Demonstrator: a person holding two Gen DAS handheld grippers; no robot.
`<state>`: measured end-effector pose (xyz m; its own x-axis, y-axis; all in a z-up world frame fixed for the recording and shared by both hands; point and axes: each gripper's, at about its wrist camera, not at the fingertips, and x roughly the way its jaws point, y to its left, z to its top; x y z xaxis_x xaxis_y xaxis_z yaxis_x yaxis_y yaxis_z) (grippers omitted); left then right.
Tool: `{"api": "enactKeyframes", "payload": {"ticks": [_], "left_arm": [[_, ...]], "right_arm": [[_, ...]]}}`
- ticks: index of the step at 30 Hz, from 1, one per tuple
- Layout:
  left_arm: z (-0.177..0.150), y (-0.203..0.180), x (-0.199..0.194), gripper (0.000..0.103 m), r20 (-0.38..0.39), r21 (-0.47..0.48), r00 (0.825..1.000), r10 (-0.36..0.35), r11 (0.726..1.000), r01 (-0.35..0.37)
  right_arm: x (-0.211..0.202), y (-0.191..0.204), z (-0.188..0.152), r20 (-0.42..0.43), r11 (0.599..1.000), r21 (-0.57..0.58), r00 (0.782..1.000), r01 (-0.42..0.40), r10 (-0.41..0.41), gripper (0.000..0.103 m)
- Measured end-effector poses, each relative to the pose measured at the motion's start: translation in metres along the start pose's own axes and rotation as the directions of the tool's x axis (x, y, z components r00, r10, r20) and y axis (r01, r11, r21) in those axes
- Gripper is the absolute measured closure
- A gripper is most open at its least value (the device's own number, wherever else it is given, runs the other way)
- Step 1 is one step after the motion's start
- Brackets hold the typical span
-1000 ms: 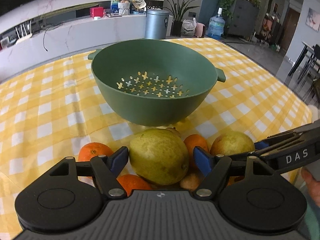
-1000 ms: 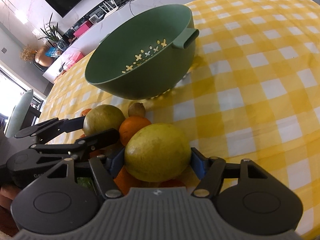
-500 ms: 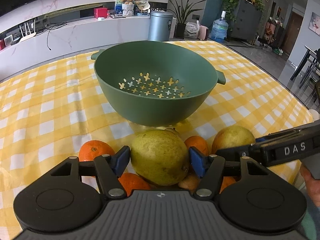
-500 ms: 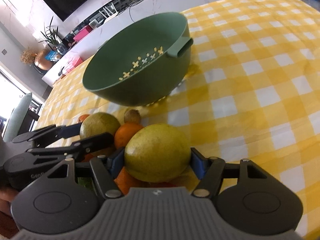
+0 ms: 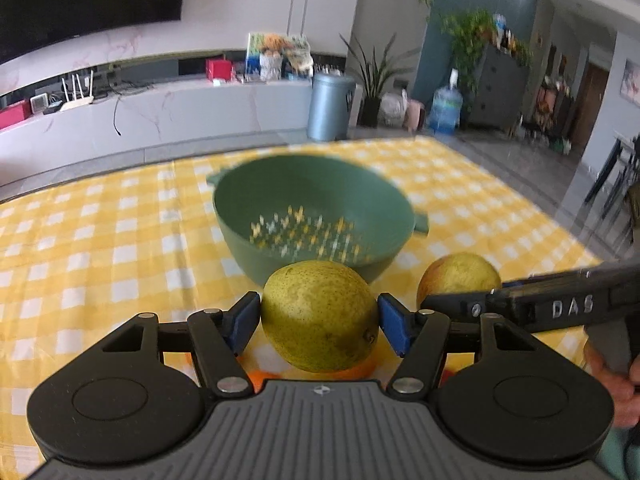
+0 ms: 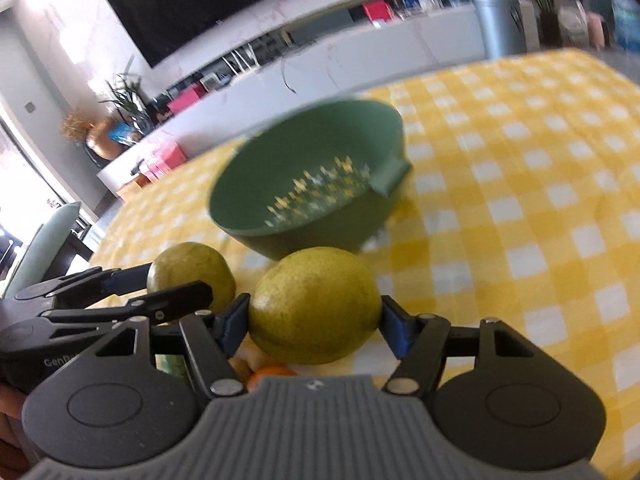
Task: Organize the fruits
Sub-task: 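Lift the pear in the left gripper into the green colander while the right gripper carries its pear there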
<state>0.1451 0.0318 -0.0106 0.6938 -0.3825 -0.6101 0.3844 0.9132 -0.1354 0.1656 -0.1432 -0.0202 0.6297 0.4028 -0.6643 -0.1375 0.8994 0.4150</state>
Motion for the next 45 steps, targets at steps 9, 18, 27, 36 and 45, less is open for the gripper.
{"api": "enactKeyframes", "payload": {"ticks": [9,18,27,36,45], "left_arm": [[0.032,-0.006,-0.013,0.03,0.048,-0.087,0.998,0.044,0.995,-0.039],[0.086,-0.011,-0.011,0.03,0.071,-0.115,0.993,0.095,0.99,-0.087],[0.101,0.01,0.036,0.03,0.006,-0.137,0.996,0.089,0.987,-0.087],[0.087,0.023,0.075,0.03,-0.108,-0.104,0.989,0.099,0.988,-0.11],[0.08,0.022,0.091,0.03,-0.142,-0.053,0.985,0.095,0.993,-0.104]], "right_arm": [[-0.03,0.029,0.034,0.05,0.994,-0.104,0.998,0.037,-0.032,0.038],[-0.027,0.046,0.078,0.049,0.972,-0.222,0.996,0.08,-0.071,0.038],[0.032,0.041,0.109,0.015,0.921,-0.376,0.995,0.102,-0.103,0.038],[0.092,0.034,0.112,-0.102,0.9,-0.434,0.99,0.048,-0.102,0.038],[0.122,0.025,0.106,-0.2,0.921,-0.39,0.974,0.025,-0.111,0.038]]}}
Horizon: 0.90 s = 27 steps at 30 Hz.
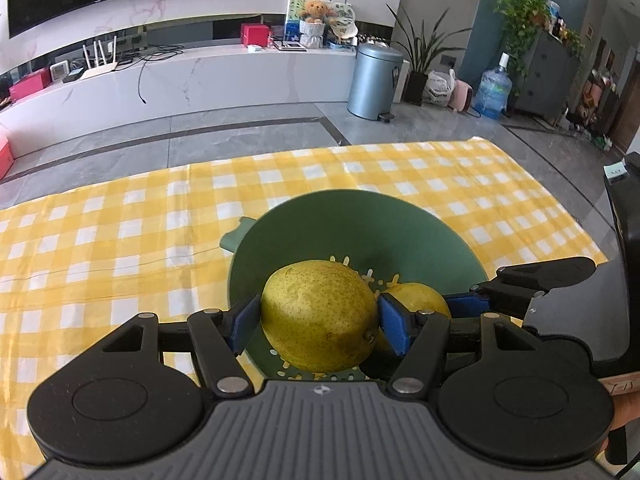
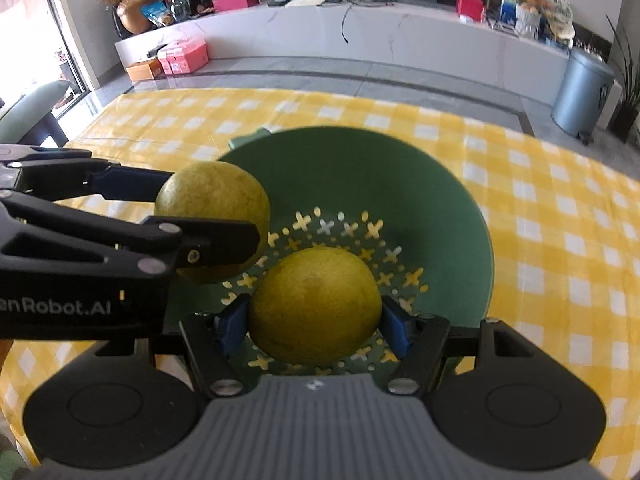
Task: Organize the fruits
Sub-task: 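Lift the pear in the left gripper into the green colander while the right gripper carries its pear there, then open both grippers to release the pears into the colander and withdraw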
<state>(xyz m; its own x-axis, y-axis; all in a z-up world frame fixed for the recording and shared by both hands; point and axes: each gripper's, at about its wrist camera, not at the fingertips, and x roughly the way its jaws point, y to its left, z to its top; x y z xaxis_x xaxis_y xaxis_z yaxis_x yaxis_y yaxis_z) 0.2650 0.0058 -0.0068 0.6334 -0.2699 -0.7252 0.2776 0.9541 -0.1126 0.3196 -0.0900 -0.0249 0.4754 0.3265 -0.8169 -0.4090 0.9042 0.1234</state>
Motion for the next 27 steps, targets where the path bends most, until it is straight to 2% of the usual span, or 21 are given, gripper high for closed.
{"api": "enactKeyframes", "payload": {"ticks": [9,16,17,19,22,27], "left_arm": [[-0.002,-0.002,0.008,0.03,-0.026,0.019,1.0,-0.001,1.0,0.002],[-0.005,-0.002,0.011,0.03,-0.04,0.027,0.999,0.01,1.0,-0.009],[-0.005,-0.001,0.011,0.03,-0.038,0.025,0.999,0.008,1.0,-0.007],[-0.004,0.002,0.009,0.03,-0.031,0.006,1.0,0.0,1.0,0.0],[-0.004,0.003,0.009,0.029,-0.028,0.007,1.0,-0.003,1.0,0.003],[-0.008,0.003,0.012,0.029,-0.026,0.021,1.0,-0.003,1.0,0.003]], "right_arm": [[0.008,0.012,-0.01,-0.027,0.997,-0.075,0.999,0.035,-0.037,0.038],[0.007,0.012,-0.012,-0.038,0.997,-0.063,0.998,0.038,-0.04,0.036],[0.005,0.013,-0.012,-0.03,0.997,-0.063,0.998,0.045,-0.047,0.035],[-0.003,0.012,-0.01,0.012,0.998,-0.053,0.999,0.043,-0.042,0.02],[-0.011,0.014,-0.009,0.031,0.997,-0.066,0.999,0.034,-0.032,0.02],[-0.026,0.011,-0.017,0.098,0.993,-0.077,0.992,0.085,-0.078,0.02]]}}
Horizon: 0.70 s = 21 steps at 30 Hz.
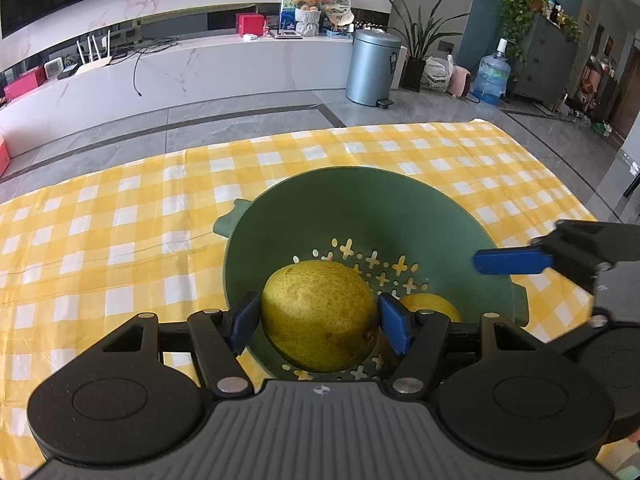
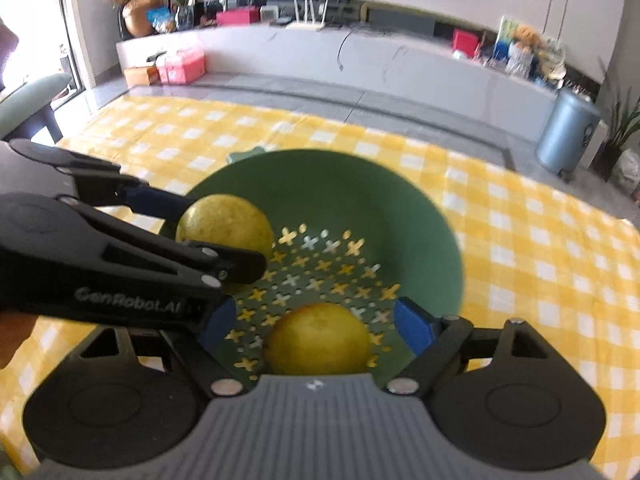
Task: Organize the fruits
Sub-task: 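Open both grippers to release the pears into the colander and withdraw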
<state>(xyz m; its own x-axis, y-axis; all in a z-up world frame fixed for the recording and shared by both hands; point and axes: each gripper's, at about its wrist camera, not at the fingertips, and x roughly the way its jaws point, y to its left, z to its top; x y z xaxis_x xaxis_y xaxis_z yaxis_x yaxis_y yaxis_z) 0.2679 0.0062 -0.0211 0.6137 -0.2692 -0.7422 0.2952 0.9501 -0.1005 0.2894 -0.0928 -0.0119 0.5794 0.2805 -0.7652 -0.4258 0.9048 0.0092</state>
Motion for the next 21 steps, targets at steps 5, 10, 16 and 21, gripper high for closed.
{"api": "enactKeyframes", "payload": {"ticks": [5,10,16,21], "left_arm": [[-0.006,-0.011,0.003,0.029,0.001,0.088,1.0,0.031,0.996,-0.03],[-0.012,-0.023,0.006,0.029,-0.004,0.171,0.997,0.071,0.983,-0.069],[-0.019,-0.029,0.009,0.029,-0.005,0.218,0.997,0.079,0.973,-0.076],[-0.021,-0.026,0.007,0.027,0.008,0.211,0.997,0.071,0.975,-0.071]], "right_arm": [[-0.022,0.001,-0.014,0.079,0.99,-0.072,0.991,0.117,-0.112,0.02],[-0.036,-0.012,-0.018,0.142,0.98,-0.008,0.971,0.198,-0.195,0.02],[-0.03,-0.037,-0.026,0.119,0.968,0.189,0.975,0.164,-0.188,0.02],[-0.024,-0.044,-0.032,0.119,0.956,0.232,0.97,0.179,-0.211,0.02]]}}
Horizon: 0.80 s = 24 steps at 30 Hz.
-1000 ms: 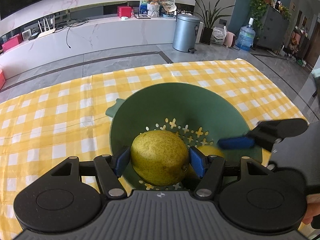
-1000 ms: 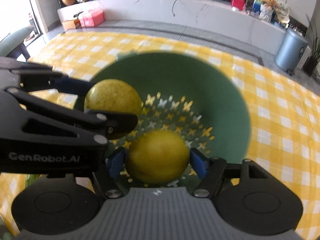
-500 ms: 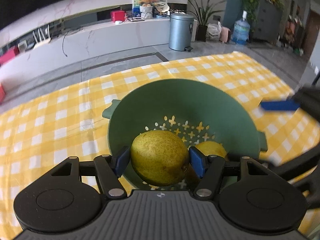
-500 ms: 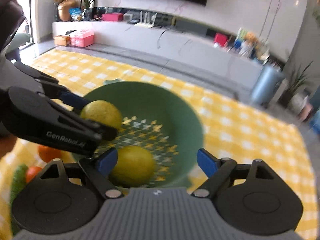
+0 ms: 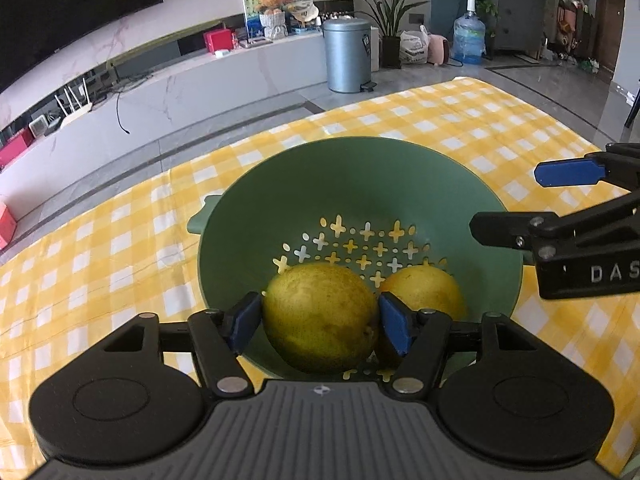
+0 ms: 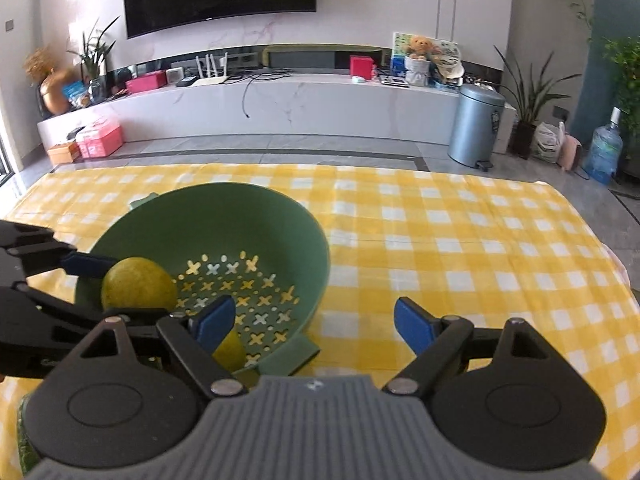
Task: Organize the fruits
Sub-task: 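Open both grippers to release the pears into the colander and withdraw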
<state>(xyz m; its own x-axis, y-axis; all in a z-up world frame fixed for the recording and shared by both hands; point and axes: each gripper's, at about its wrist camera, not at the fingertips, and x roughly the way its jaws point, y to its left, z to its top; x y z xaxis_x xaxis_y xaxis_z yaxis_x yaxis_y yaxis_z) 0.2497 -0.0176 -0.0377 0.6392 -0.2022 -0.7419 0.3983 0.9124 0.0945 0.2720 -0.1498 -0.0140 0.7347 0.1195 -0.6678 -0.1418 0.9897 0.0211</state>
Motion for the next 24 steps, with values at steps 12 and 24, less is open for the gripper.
{"api": "enactKeyframes", "payload": {"ticks": [12,24], "left_arm": [[-0.011,0.003,-0.039,0.021,0.102,-0.034,0.995,-0.023,0.999,0.027],[-0.036,0.019,-0.073,0.023,-0.013,-0.077,0.998,-0.064,0.995,0.063]], "right_arm": [[-0.01,-0.007,-0.015,0.062,0.992,0.127,0.998,-0.02,0.012,0.02],[-0.044,0.011,-0.036,0.069,0.982,0.174,0.995,-0.077,0.066,0.02]]}}
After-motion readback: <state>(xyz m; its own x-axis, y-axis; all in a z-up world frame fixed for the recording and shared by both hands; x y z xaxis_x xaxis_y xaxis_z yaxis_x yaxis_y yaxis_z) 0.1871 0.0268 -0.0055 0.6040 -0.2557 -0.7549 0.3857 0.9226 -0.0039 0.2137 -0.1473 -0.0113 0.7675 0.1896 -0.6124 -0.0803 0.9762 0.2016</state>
